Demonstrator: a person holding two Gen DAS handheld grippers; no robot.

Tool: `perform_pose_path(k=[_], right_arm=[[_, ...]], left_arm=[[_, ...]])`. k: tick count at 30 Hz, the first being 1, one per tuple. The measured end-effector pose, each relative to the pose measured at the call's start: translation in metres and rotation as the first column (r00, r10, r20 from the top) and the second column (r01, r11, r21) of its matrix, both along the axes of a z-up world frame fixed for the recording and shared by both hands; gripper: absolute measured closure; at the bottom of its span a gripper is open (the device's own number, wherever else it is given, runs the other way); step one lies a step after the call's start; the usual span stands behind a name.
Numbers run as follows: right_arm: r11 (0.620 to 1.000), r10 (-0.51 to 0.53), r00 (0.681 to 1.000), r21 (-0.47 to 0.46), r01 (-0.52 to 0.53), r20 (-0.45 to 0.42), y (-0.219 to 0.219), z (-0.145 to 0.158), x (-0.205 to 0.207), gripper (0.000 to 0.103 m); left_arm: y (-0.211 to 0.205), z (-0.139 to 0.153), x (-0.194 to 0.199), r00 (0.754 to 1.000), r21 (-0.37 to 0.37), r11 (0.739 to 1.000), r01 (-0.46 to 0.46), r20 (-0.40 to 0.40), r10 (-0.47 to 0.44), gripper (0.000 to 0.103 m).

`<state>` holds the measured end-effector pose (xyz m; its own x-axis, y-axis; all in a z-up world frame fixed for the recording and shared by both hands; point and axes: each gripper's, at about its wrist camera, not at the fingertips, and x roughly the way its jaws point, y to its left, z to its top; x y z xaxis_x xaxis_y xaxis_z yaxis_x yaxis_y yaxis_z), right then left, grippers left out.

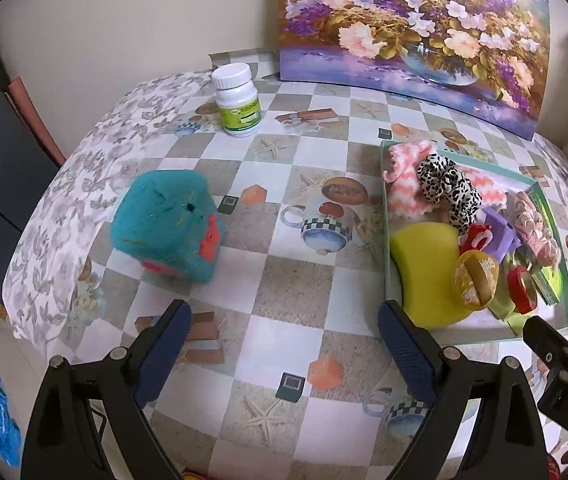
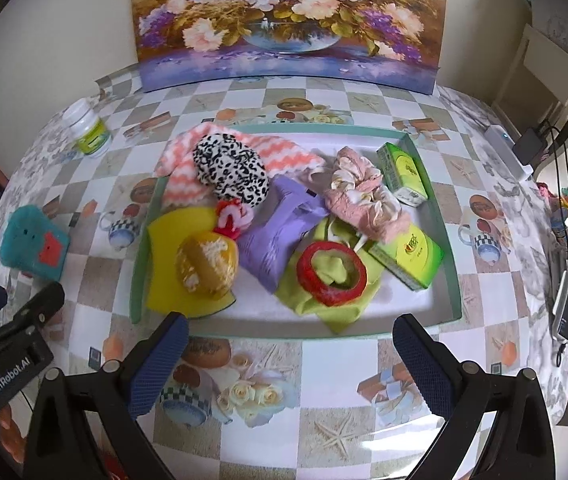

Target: Organize soft objects

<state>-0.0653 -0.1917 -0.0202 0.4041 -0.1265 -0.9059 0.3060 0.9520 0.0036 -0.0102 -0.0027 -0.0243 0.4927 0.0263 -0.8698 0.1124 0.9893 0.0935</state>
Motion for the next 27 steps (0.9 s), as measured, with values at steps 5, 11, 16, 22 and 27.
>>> perform_pose_path(k=[5, 11, 16, 22, 27], right_arm=[[1.000, 0.013, 1.000, -0.013, -0.013, 0.002, 0.008, 0.000, -0.008, 0.000], [1.000, 0.020, 1.000, -0.023, -0.020, 0.015, 0.014, 0.003, -0.015, 0.000], [0.999, 0.026, 0.999, -0.021, -0.025, 0.025, 0.016, 0.005, -0.018, 0.000], [1.000, 0.024, 0.999, -0.009, -0.024, 0.036, 0.015, 0.007, -0.019, 0.000], [1.000, 0.031, 0.999, -0.002, -0.031, 0.042, 0.014, 0.008, -0.018, 0.000]], left_arm=[[0.005, 0.004, -0.007, 1.000, -0.005, 1.000, -0.007, 0.005, 0.007, 0.009], [0.010, 0.004, -0.011, 1.000, 0.002, 1.000, -0.021, -0.010, 0.021, 0.009], [0.015, 0.002, -0.015, 0.999, 0.021, 0.999, -0.045, -0.019, 0.046, 0.009], [0.019, 0.000, -0.016, 0.997, 0.026, 0.997, -0.066, -0.028, 0.066, 0.009], [0.020, 0.000, -0.015, 0.996, 0.033, 0.996, -0.079, -0.028, 0.080, 0.009]])
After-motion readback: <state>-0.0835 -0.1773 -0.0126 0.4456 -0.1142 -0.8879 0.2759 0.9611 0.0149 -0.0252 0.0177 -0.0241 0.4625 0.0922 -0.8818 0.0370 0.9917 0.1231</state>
